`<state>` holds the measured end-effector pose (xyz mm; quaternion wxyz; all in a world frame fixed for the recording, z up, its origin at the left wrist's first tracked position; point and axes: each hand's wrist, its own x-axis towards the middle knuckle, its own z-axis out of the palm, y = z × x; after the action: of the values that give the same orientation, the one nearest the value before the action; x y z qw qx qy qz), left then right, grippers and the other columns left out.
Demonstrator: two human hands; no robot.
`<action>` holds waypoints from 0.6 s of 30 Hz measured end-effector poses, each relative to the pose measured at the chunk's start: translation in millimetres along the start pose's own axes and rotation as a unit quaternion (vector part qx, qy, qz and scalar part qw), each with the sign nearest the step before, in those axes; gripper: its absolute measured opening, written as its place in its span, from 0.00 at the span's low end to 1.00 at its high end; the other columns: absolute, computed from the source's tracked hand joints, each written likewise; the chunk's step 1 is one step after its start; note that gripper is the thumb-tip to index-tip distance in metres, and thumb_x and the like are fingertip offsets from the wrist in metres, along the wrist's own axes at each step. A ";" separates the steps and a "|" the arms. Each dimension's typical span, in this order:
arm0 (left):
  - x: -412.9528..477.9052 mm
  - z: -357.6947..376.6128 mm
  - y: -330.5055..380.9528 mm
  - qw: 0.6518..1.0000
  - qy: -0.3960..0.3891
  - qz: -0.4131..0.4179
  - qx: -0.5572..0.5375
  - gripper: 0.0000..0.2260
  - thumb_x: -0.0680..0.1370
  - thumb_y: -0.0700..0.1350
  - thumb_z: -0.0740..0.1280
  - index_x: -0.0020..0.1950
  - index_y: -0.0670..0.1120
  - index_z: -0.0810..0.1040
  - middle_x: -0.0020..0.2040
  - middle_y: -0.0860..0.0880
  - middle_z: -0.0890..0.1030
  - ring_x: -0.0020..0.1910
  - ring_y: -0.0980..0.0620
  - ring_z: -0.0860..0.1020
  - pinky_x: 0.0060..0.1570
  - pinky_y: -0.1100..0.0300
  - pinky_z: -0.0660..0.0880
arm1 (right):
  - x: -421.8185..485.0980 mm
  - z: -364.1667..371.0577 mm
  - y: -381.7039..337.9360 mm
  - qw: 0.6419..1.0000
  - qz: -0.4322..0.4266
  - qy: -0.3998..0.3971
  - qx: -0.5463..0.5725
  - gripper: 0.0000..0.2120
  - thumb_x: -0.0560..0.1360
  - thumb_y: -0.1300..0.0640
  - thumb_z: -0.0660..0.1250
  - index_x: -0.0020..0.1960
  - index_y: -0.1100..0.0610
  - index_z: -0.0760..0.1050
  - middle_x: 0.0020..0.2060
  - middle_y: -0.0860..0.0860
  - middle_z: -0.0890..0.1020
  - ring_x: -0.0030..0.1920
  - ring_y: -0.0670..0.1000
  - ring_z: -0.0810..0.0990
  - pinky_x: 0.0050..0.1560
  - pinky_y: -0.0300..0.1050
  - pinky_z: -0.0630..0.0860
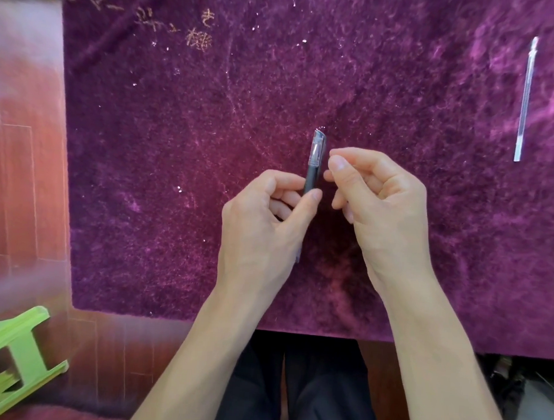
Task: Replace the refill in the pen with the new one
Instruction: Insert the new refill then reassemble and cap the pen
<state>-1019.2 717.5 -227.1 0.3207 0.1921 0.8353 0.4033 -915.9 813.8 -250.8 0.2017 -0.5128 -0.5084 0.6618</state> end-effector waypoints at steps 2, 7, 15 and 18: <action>15.5 1.0 3.9 1.000 0.017 0.007 0.021 0.07 0.74 0.51 0.76 0.49 0.51 0.84 0.35 0.55 0.82 0.30 0.63 0.79 0.31 0.75 0.73 | -0.2 -5.0 1.0 1.000 0.006 -0.002 -0.015 0.04 0.82 0.56 0.73 0.54 0.49 0.87 0.43 0.50 0.89 0.34 0.41 0.80 0.35 0.30 0.75; 58.5 1.7 19.5 0.997 0.048 0.017 0.057 0.08 0.74 0.52 0.76 0.49 0.51 0.84 0.33 0.57 0.82 0.29 0.63 0.80 0.32 0.73 0.75 | -6.8 -16.7 5.6 0.998 0.012 -0.003 -0.063 0.05 0.82 0.51 0.72 0.53 0.44 0.86 0.42 0.47 0.88 0.33 0.41 0.81 0.36 0.30 0.76; 110.1 0.2 51.6 0.986 0.076 0.029 0.144 0.09 0.74 0.51 0.73 0.51 0.50 0.83 0.35 0.57 0.83 0.35 0.57 0.82 0.47 0.55 0.81 | -17.7 -24.1 -3.6 0.991 0.089 0.038 -0.093 0.07 0.83 0.50 0.70 0.47 0.45 0.86 0.37 0.45 0.87 0.30 0.39 0.78 0.33 0.30 0.74; 115.7 -0.4 54.4 0.981 0.074 0.020 0.177 0.09 0.75 0.51 0.72 0.53 0.50 0.83 0.37 0.57 0.83 0.34 0.60 0.80 0.46 0.61 0.79 | -23.6 -26.1 -9.6 0.987 0.120 0.043 -0.098 0.08 0.82 0.51 0.70 0.46 0.44 0.86 0.34 0.43 0.85 0.31 0.38 0.78 0.34 0.29 0.74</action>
<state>-1099.4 817.1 -227.6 0.2110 0.2325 0.9106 0.2687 -886.0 811.3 -230.0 0.0914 -0.6156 -0.4966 0.6050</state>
